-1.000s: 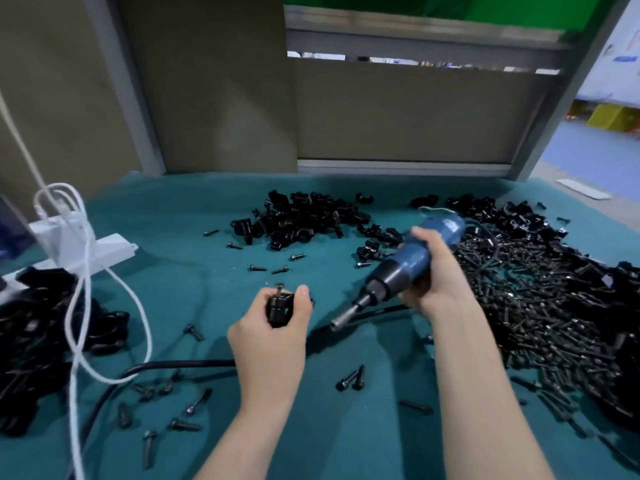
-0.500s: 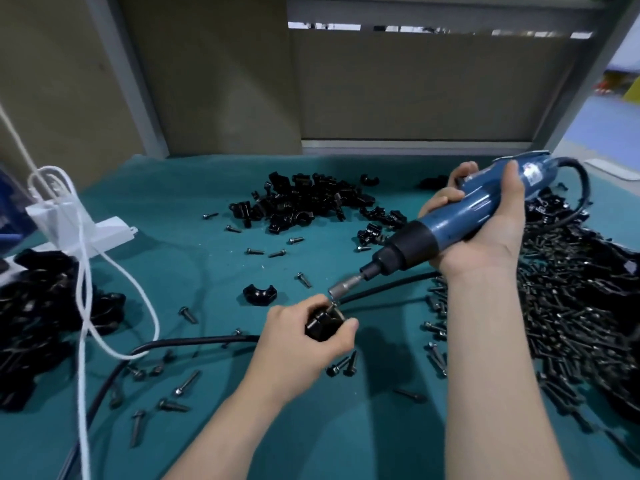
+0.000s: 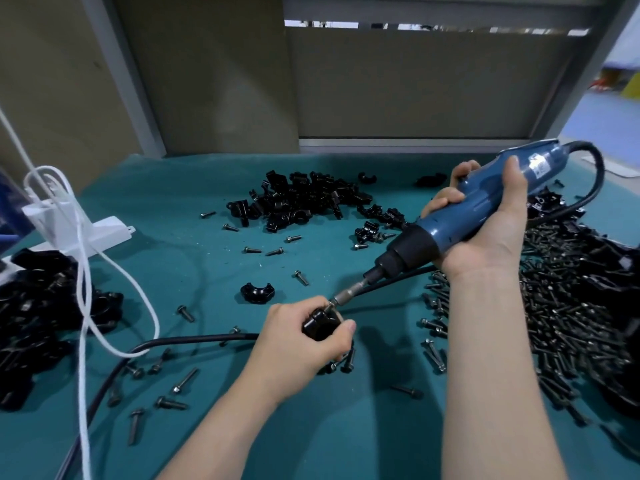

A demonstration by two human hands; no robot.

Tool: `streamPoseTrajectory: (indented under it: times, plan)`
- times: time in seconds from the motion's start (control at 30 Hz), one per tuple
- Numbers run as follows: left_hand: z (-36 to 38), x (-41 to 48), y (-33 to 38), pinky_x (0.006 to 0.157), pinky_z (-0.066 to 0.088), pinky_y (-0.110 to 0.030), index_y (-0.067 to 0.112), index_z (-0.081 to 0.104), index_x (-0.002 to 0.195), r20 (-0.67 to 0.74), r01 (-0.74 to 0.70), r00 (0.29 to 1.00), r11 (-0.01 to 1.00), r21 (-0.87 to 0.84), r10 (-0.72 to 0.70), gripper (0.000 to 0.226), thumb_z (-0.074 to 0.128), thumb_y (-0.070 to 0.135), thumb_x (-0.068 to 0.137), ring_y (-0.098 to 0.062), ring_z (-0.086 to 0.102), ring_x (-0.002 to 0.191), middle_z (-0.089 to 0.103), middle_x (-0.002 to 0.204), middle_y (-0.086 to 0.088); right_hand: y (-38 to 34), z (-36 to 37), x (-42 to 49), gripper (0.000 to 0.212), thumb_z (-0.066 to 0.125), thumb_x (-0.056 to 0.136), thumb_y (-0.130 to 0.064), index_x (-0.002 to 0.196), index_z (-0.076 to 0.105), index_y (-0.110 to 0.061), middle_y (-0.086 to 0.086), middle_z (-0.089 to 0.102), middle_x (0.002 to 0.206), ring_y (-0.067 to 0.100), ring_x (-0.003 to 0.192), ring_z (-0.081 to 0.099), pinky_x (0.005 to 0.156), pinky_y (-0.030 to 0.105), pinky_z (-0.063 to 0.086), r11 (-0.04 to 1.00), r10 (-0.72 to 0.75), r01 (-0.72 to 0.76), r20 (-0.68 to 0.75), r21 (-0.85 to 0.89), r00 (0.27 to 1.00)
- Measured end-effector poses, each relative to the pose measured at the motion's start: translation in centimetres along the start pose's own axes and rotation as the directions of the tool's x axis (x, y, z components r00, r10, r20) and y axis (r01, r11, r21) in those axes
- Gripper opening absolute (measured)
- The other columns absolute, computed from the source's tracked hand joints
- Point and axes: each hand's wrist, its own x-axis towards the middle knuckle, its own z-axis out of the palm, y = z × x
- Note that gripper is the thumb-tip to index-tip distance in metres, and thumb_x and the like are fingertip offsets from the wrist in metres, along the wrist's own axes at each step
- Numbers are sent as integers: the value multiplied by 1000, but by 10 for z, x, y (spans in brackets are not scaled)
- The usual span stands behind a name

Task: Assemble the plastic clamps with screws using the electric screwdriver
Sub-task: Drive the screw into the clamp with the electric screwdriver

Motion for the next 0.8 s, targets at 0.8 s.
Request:
streamPoseTrajectory:
  times: [0.8]
  plan:
    - [1, -3, 1, 48, 44, -30, 20, 62, 64, 257, 114, 962, 990, -82, -89, 28, 61, 48, 68, -19, 50, 47, 66, 54, -2, 1, -11, 2, 19, 55, 78, -36, 86, 55, -19, -9, 58, 75, 3, 44, 45, 47, 16, 43, 995, 37, -51, 157, 84, 987]
